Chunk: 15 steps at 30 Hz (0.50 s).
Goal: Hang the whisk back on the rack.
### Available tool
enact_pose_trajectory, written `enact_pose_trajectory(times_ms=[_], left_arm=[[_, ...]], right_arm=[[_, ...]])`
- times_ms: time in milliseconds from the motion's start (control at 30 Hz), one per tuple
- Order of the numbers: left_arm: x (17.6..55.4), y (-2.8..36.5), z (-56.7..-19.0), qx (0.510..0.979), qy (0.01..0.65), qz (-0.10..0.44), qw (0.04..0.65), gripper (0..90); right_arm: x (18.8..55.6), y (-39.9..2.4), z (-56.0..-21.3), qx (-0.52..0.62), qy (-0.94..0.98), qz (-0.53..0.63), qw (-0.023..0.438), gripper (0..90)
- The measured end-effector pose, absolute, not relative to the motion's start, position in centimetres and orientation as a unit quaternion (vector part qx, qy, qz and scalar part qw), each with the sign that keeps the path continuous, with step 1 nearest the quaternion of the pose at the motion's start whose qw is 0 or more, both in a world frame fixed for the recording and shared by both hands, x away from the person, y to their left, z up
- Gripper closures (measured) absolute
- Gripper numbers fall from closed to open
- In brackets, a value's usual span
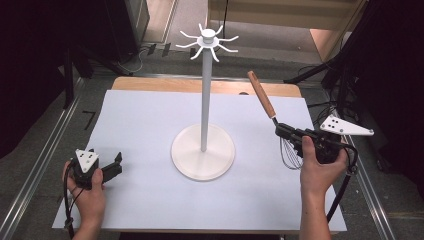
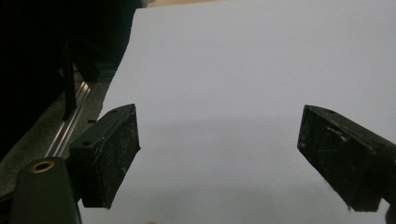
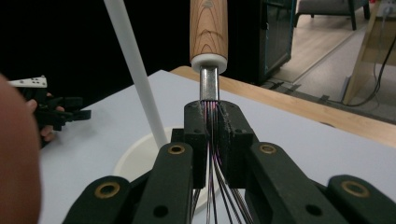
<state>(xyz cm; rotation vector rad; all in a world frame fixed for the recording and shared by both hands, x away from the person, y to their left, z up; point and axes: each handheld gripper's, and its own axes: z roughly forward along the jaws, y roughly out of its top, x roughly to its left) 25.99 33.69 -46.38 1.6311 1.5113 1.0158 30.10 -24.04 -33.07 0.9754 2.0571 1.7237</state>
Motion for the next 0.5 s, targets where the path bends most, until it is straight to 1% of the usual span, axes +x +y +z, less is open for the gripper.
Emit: enact_pose_trajectory(times_ms=[200,333,500], left_arm=[[26.0,33.7,-46.4,0.628,0.581,0.390,0.341,13.5],[26.0,33.7,-46.4,0.628,0.581,0.390,0.341,13.5],[26.0,33.7,-46.4,0.627,0.580,0.391,0.342,13.5]], right_arm=[[29.7,-23.5,-32.2,0.326,0.708,0.609,0.148,84.3],[29.0,-23.1,-31.1,0.321,0.702,0.613,0.169,84.3],[28.3,-22.9,-30.1,0.313,0.689,0.630,0.175,84.3]])
